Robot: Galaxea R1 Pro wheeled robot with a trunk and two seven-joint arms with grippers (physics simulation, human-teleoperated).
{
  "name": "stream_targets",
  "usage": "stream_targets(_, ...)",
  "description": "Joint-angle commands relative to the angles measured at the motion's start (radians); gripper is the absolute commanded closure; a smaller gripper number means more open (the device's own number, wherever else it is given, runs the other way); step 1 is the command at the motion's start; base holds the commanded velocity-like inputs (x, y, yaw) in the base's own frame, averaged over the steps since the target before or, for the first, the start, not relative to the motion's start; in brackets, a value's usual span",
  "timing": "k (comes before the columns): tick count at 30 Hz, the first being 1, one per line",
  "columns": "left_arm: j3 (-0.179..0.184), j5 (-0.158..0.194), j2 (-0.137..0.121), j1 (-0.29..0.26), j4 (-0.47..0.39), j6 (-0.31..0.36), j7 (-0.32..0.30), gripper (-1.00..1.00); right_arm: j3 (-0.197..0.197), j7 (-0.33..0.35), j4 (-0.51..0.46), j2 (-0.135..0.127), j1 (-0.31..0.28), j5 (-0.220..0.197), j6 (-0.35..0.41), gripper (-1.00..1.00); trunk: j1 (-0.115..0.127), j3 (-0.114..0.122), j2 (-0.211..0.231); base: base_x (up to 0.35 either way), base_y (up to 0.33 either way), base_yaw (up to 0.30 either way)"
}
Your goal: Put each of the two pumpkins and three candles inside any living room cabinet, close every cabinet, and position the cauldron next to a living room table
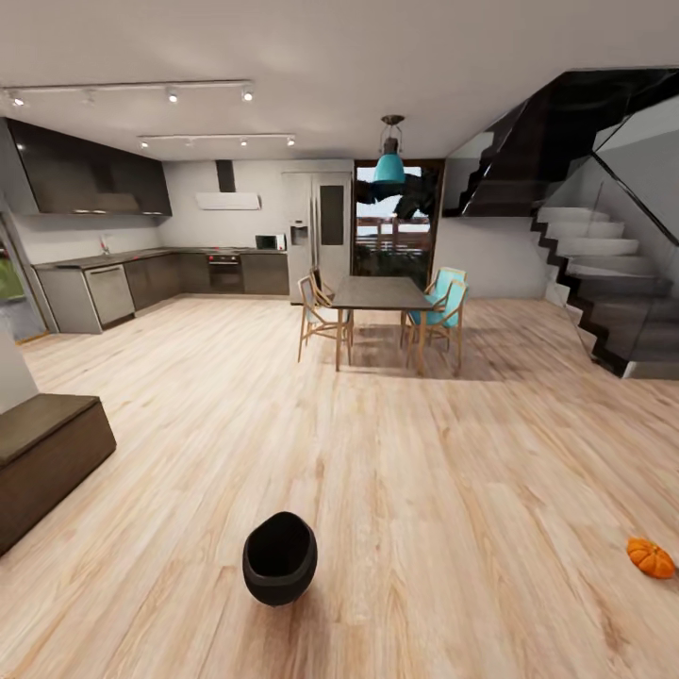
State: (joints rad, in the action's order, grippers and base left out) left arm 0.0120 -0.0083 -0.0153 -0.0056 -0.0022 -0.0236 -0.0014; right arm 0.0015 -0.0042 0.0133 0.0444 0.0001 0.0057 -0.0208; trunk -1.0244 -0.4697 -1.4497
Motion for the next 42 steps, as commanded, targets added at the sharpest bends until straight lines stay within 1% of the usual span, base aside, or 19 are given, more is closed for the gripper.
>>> stream_targets(1, 0.001, -0.001, 0.0, -0.001, 0.001, -0.002, 0.0, -1.0, 0.0, 0.0, 0.001, 0.0, 0.0, 0.001, -0.002, -1.0, -0.001, -0.001, 0.0, 0.337, -0.014, 0.275)
stream_targets(5, 0.001, -0.001, 0.0, -0.001, 0.001, -0.002, 0.0, -1.0, 0.001, 0.0, 0.0, 0.0, 0.0, 0.0, -0.002, -1.0, -0.001, -0.001, 0.0, 0.326, -0.061, 0.197)
stream_targets(11, 0.001, -0.001, 0.0, -0.001, 0.001, -0.002, 0.0, -1.0, 0.002, 0.0, 0.0, 0.0, 0.0, 0.001, -0.002, -1.0, -0.001, -0.001, 0.0, 0.292, -0.129, 0.062)
stream_targets(16, 0.0, -0.001, 0.0, -0.001, 0.001, -0.003, 0.0, -1.0, 0.002, 0.0, 0.0, 0.0, 0.0, 0.001, -0.002, -1.0, -0.001, -0.001, 0.0, 0.221, -0.143, 0.192)
stream_targets(32, 0.001, -0.001, 0.0, -0.001, 0.001, -0.004, 0.0, -1.0, 0.001, 0.0, 0.001, 0.004, 0.0, 0.001, -0.002, -1.0, -0.001, -0.001, 0.0, 0.057, -0.044, 0.27)
stream_targets(38, 0.0, -0.001, 0.0, -0.001, 0.001, -0.004, 0.0, -1.0, -0.005, 0.0, 0.001, 0.007, 0.0, -0.005, -0.002, -1.0, -0.001, -0.001, 0.0, 0.135, -0.06, 0.073)
stream_targets(42, 0.0, -0.001, 0.0, -0.001, 0.001, -0.016, 0.0, -1.0, -0.006, 0.0, 0.001, 0.008, 0.0, -0.001, -0.001, -1.0, -0.001, -0.001, 0.0, 0.03, -0.01, 0.011)
